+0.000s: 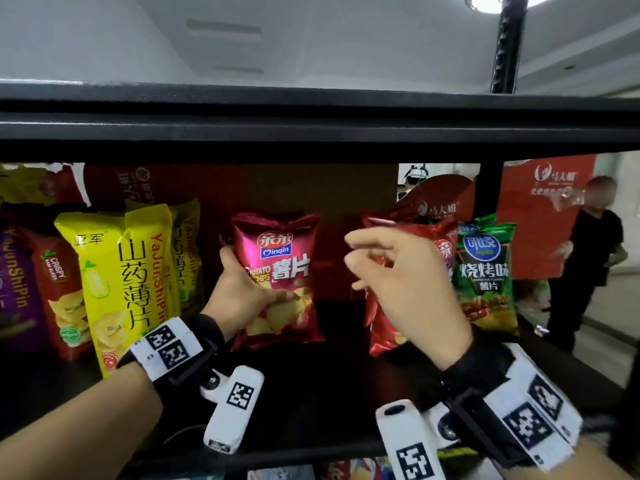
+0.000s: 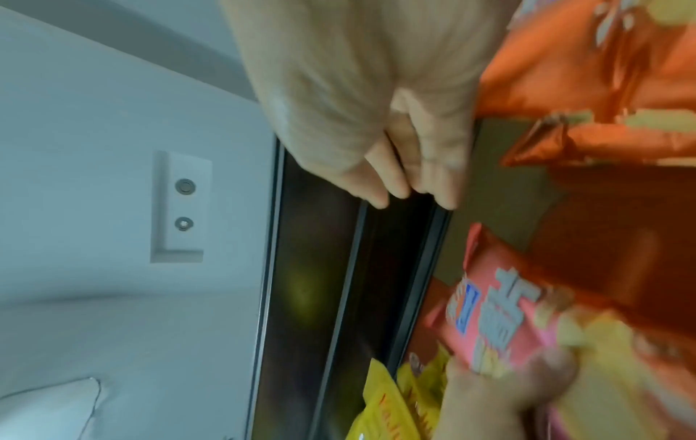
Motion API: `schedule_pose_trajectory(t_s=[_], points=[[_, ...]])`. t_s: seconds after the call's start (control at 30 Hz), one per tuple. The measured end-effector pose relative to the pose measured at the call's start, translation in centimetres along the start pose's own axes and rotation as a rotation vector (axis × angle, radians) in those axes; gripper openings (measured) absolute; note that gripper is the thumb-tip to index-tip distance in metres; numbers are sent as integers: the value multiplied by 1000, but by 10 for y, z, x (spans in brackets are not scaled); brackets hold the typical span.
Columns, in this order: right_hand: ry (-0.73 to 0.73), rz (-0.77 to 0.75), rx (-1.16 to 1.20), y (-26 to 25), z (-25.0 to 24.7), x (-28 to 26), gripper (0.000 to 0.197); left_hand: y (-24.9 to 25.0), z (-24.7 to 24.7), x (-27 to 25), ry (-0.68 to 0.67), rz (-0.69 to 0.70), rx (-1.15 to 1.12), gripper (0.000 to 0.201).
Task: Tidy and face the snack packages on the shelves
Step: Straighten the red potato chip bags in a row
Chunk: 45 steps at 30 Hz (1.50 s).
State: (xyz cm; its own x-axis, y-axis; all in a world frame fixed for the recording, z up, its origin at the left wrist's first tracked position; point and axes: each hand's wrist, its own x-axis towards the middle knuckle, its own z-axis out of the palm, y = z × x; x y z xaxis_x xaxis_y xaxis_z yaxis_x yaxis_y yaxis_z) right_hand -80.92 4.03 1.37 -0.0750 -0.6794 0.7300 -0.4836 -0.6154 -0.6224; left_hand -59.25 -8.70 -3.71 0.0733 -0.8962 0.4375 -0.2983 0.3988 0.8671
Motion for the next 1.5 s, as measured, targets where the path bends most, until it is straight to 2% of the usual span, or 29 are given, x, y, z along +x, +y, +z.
schedule_pose_trajectory(t_s=[0.07,0.1,0.17,0.27,0.33,0.4,0.5,0.63,0.73,0.8,0.87,0.93,1.0,1.1,1.17,1.23,1.27,1.33,1.37,1.4,1.5], points=[[288,-96,-39,-1,-18,-2,30,-1,-4,3,23,8,-15,102],[379,-95,-59,3,-26,-1,41,-2,-7,4,29,6,-17,102],[445,25,-112,15,-37,4,72,-5,-8,4,30,7,-12,101],[346,276,-175,36,-44,10,106,-8,-7,1,19,22,-2,97],[247,368,-47,49,-43,12,112,-9,-8,-1,23,39,23,97],[187,394,56,61,-39,13,109,-8,-9,-3,41,58,30,100],[130,427,65,76,-40,20,122,-3,-12,-9,67,65,14,111],[56,472,119,93,-49,33,130,10,-17,-23,121,80,75,111],[26,492,161,99,-49,36,129,20,-17,-37,237,137,194,107],[35,468,201,101,-45,35,124,26,-13,-47,314,238,220,93],[50,416,217,95,-39,29,110,33,-8,-55,315,324,108,73],[-1,369,230,87,-32,22,82,41,1,-60,202,339,17,59],[-115,338,292,77,-26,15,56,46,15,-63,27,274,3,54],[-257,347,437,67,-21,6,40,53,36,-70,-200,81,-171,73],[-280,328,504,66,-17,2,40,59,47,-76,-263,38,-343,76],[-245,323,533,64,-12,-1,50,65,54,-82,-282,83,-414,64],[-226,331,524,62,-10,-2,60,69,56,-85,-280,106,-428,58],[-180,374,496,55,-7,-3,92,75,56,-88,-272,139,-450,50],[-160,384,508,53,-7,-4,100,77,55,-89,-272,151,-464,47],[-146,372,534,50,-7,-4,93,79,54,-90,-273,158,-479,45],[-115,283,516,38,-9,-8,45,82,50,-91,-300,150,-523,44]])
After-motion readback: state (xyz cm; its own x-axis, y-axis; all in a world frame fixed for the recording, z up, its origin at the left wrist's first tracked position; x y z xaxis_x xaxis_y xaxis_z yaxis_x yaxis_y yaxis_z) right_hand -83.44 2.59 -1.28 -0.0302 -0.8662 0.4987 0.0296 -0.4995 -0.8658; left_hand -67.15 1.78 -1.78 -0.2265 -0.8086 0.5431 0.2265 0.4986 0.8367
